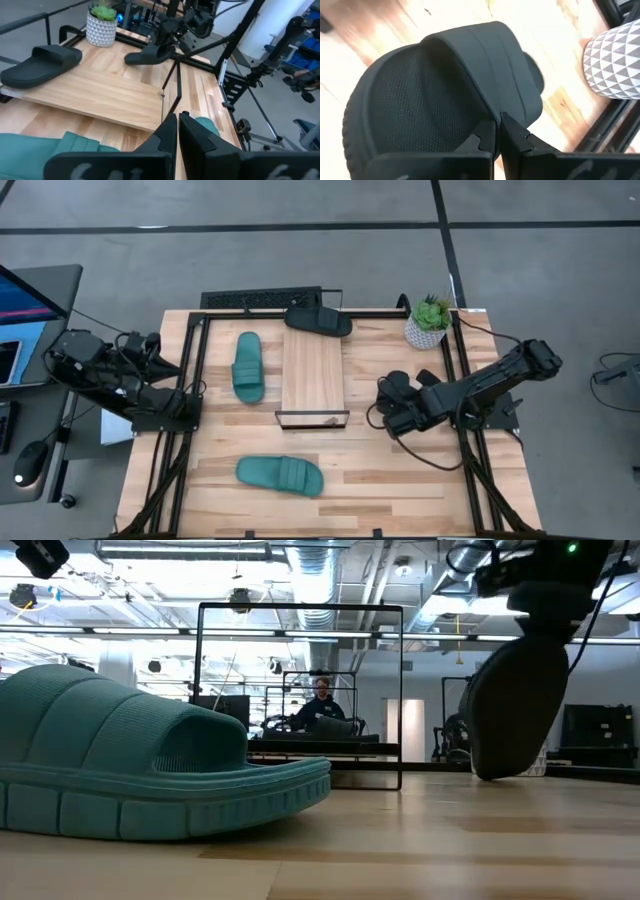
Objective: Pick and place slides into the shelf
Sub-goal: Put the black slides on the shelf
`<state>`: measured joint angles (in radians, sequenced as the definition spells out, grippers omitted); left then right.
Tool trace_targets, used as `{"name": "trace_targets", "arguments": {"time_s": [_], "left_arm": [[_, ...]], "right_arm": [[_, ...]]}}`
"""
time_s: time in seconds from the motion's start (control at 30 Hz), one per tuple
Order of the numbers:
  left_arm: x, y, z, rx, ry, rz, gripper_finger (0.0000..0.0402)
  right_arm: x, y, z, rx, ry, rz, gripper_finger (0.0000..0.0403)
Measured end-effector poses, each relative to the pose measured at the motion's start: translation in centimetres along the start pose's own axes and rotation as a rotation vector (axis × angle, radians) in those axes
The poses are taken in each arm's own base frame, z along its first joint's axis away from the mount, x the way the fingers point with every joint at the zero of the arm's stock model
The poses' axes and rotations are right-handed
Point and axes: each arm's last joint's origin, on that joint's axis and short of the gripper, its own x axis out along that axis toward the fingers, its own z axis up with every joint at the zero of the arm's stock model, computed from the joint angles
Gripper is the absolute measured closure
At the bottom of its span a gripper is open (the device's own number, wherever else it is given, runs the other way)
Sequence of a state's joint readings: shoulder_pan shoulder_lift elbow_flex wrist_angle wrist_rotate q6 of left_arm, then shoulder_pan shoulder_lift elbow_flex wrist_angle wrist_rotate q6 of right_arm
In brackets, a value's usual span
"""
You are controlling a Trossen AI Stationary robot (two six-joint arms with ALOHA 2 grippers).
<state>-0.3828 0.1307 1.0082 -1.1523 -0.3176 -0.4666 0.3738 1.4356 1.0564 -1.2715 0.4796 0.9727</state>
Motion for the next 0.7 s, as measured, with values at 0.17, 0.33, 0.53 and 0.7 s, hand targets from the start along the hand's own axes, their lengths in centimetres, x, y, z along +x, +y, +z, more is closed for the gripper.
{"name": "trace_targets", "arguments": {"time_s": [0.17, 0.33, 0.53, 0.7], "left_arm": [[0.0, 0.0, 0.2, -0.006, -0.024, 0.005, 0.0395], [0.8, -0.2, 0.0, -0.009, -0.036, 0.015, 0.0395], [2.0, -0.3, -0.7, -0.021, -0.009, 0.030, 0.0395], [3.1, -0.5, -1.1, -0.033, -0.019, 0.029, 0.0395]], "right_arm": [[-1.8, -0.6, -0.1, -0.018, -0.048, -0.023, 0.0402], [-3.4, -1.3, -0.1, -0.047, -0.066, -0.050, 0.0402], [-5.1, -1.8, 0.0, -0.073, -0.116, -0.092, 0.0402], [-6.4, -2.1, 0.3, -0.070, -0.199, -0.115, 0.0402]]}}
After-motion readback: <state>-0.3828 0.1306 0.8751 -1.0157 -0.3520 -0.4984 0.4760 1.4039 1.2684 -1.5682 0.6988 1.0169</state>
